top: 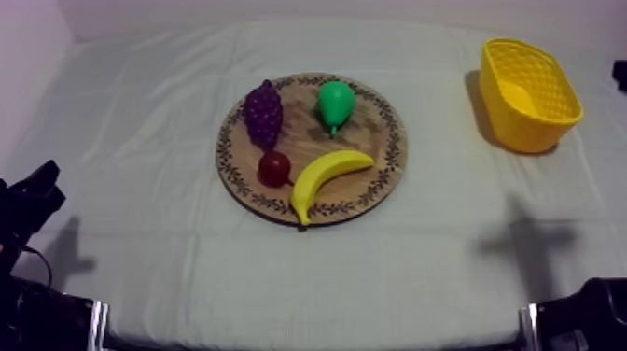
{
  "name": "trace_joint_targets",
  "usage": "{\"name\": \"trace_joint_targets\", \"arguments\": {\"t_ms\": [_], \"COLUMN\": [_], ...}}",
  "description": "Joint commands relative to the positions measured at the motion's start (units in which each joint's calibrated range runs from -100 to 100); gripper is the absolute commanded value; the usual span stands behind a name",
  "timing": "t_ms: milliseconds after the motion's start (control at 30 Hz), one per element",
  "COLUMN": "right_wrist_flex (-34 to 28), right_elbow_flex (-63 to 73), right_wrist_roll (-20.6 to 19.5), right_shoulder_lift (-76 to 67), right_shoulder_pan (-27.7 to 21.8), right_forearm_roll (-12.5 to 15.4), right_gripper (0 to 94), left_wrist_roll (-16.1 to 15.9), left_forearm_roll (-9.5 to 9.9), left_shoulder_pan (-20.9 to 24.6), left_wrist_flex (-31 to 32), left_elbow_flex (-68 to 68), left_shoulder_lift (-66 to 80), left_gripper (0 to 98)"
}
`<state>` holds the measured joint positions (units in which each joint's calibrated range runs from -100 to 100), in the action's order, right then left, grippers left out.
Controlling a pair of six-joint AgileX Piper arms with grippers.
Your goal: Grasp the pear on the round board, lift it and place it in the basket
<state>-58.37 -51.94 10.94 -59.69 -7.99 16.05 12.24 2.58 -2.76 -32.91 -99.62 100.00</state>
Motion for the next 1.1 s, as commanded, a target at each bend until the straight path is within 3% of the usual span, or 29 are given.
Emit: {"name": "trace_joint_targets", "arguments": {"t_ms": [0, 100, 333, 700, 1067], "right_wrist_flex": [-2.5, -3.7, -5.3, -5.3, -4.3], "right_elbow_flex": [10.9, 16.0, 24.4, 32.2, 42.4], "right_wrist_roll": [-0.2, -1.5, -7.3, -13.1, -15.2], "right_shoulder_lift": [10.1, 15.3, 24.9, 39.7, 55.4], "right_shoulder_pan": [0.0, 0.9, 7.2, 16.1, 22.1], "right_forearm_roll": [0.9, 1.0, -3.2, -7.0, -6.7], "right_gripper": [0.6, 1.3, 1.3, 4.8, 6.5], "left_wrist_roll": [0.0, 0.0, 0.0, 0.0, 0.0], "left_forearm_roll": [-0.01, -0.01, -0.01, -0.01, -0.01], "left_shoulder_pan": [0.0, 0.0, 0.0, 0.0, 0.0], "left_wrist_flex": [0.0, 0.0, 0.0, 0.0, 0.0], "left_elbow_flex": [0.0, 0.0, 0.0, 0.0, 0.0], "left_shoulder_lift": [0.0, 0.0, 0.0, 0.0, 0.0], "left_gripper": [0.1, 0.1, 0.1, 0.1, 0.1]}}
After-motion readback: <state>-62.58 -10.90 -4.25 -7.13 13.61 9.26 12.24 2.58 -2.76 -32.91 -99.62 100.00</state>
